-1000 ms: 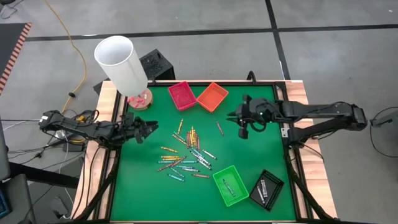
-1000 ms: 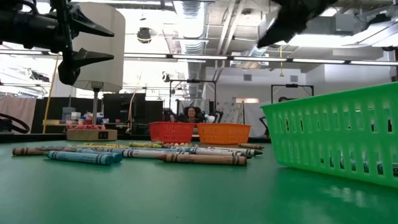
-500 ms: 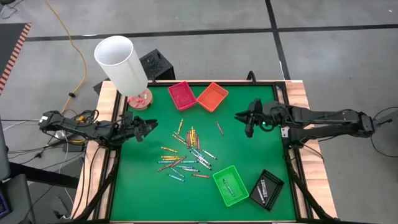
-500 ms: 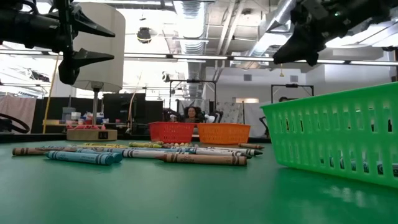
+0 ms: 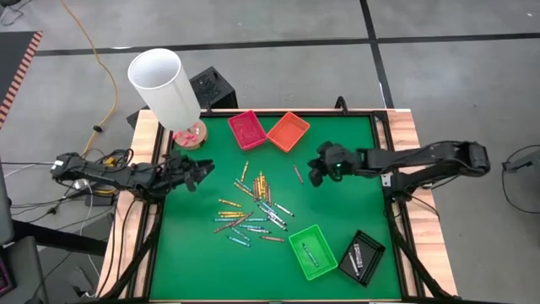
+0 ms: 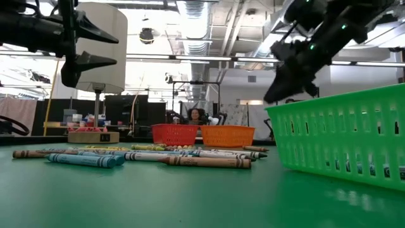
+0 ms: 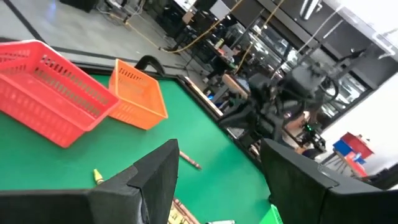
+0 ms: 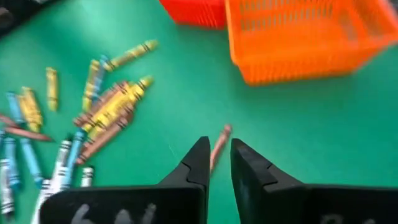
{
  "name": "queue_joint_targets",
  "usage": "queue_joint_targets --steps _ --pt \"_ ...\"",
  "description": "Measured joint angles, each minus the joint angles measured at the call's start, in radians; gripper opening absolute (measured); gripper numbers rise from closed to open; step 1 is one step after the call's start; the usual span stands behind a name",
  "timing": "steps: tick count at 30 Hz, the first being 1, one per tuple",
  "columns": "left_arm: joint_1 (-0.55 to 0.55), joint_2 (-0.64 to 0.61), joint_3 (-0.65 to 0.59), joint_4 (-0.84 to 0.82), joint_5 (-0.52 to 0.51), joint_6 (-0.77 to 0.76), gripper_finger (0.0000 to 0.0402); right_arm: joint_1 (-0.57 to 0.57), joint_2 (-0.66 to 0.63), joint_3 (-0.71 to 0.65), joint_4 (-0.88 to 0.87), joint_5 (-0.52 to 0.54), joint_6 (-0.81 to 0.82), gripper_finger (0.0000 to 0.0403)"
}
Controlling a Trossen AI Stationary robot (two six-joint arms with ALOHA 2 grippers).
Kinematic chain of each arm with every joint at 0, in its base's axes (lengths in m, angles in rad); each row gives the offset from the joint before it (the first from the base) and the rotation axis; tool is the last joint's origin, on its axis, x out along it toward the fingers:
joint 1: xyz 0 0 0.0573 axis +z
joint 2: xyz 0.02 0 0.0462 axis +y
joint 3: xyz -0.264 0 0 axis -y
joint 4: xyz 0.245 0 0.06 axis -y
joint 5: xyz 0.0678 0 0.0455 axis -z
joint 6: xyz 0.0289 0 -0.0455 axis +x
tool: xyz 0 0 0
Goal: Sort crayons
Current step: Put the brown crayon into the orange bin
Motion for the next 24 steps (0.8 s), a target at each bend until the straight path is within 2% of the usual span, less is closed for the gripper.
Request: queue_joint_targets --steps 5,10,13,18,24 --pt "0.006 0.0 0.0 -0.029 -0.001 -0.021 0.0215 -0.001 0.132 0.087 -0.102 0.019 0.075 0.0037" --pt "0.006 0.0 0.0 -0.044 -0.013 -0.02 0.0215 0.01 0.247 0.221 -0.237 0.019 0.078 0.0018" --pt "0.013 0.0 0.0 -0.053 -0.019 -0.021 0.0215 0.015 0.316 0.291 -0.287 0.016 0.057 0.0019" --pt "0.023 0.0 0.0 -0.079 -0.01 -0.031 0.0215 0.006 0.423 0.377 -0.34 -0.065 0.042 0.0067" --pt "0.023 0.0 -0.001 -0.134 -0.009 -0.036 0.0215 -0.016 0.507 0.448 -0.422 -0.07 0.046 0.0143"
